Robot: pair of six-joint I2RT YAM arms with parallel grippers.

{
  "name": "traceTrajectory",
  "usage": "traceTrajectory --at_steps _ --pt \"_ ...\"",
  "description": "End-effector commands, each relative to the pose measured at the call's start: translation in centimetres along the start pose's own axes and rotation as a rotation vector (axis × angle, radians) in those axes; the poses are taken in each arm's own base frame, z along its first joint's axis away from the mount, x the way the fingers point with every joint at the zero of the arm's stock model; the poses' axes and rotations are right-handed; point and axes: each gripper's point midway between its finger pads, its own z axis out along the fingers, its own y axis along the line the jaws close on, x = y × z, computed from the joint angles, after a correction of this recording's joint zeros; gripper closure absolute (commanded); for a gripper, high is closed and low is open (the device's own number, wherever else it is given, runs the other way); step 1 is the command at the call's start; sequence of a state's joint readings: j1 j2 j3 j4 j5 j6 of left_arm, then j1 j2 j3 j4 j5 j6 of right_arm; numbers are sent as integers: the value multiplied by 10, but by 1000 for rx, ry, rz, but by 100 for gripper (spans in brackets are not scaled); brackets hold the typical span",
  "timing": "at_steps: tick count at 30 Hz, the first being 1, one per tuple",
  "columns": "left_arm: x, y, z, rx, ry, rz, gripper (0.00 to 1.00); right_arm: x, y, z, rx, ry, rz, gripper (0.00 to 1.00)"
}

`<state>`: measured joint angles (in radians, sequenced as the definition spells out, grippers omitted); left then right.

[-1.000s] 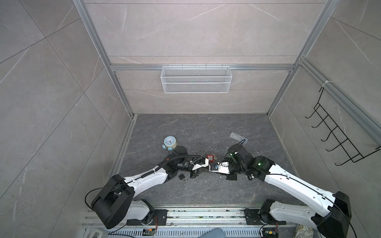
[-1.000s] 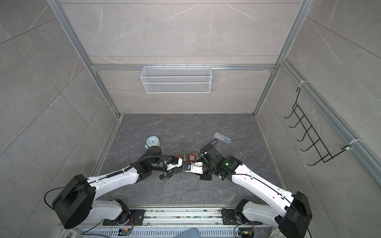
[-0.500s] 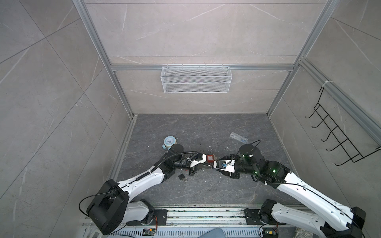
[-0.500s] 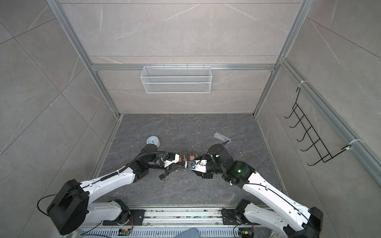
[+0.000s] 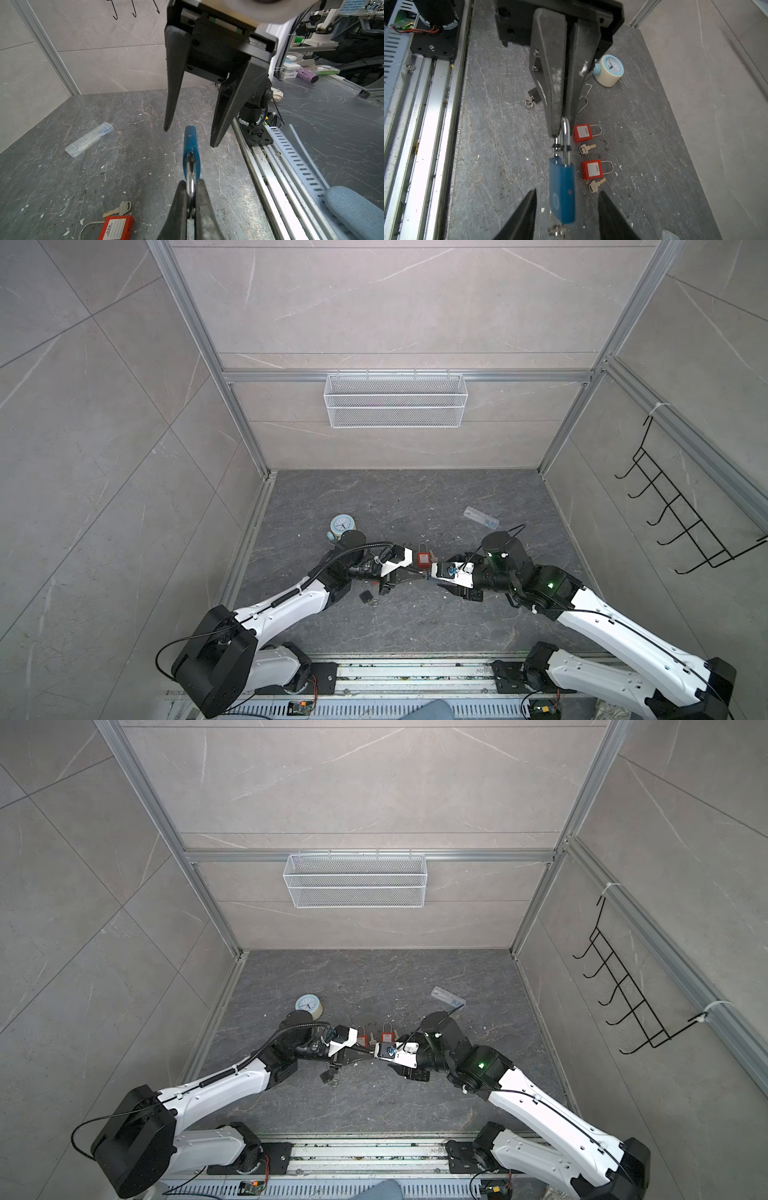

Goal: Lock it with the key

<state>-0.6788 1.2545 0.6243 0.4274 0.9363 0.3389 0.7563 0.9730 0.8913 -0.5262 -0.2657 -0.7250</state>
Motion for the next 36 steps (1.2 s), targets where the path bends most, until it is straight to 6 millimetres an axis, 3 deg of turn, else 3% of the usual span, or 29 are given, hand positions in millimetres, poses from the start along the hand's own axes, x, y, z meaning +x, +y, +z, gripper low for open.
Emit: traceTrajectory --at_steps 1,8,12,17,18,36 --pt "-25 -12 -5 58 -76 71 100 -3 -2 1 -15 -10 32 51" --pt "-27 -13 -6 55 -76 92 100 -5 15 3 -162 1 54 59" --pt "-27 -12 -6 43 -74 101 100 -9 23 2 -224 -9 62 69" --pt "-28 -11 -7 25 -71 119 100 -15 29 -2 -288 -14 69 99" --pt "-28 -11 -7 23 -71 121 100 -15 29 -2 -291 -12 69 100" --pt "-28 -22 14 86 -99 83 100 -48 17 3 -269 -185 -3 100"
